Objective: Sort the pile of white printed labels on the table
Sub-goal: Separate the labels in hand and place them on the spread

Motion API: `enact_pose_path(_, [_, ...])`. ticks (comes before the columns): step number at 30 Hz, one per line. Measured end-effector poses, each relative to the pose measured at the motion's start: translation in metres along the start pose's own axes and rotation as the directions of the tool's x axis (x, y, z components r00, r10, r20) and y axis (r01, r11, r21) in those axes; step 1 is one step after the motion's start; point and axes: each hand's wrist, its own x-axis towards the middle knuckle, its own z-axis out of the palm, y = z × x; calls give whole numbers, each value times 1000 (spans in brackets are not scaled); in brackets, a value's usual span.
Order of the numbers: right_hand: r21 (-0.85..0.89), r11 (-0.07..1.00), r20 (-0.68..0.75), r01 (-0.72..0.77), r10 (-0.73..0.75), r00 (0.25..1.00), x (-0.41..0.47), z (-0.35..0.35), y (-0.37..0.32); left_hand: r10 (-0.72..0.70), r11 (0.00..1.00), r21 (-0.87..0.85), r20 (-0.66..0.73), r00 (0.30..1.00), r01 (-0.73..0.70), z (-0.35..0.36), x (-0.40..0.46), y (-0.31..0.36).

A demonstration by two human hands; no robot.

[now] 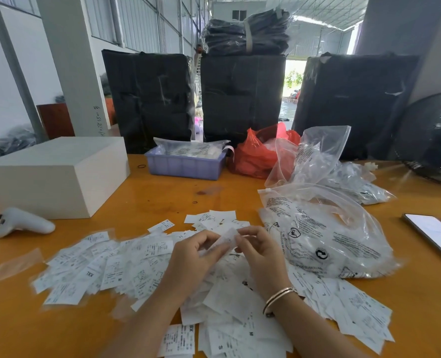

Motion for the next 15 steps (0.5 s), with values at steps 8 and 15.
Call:
enact_pose_path(8, [-485,831,152,272,-226,962,-8,7,-1,-21,1000,10,-93,995,22,-1,1,-4])
enact_pose_path(15, [-471,838,20,275,-302,953,3,-4,-11,-55,982,160,-272,961,102,-9,2,-5])
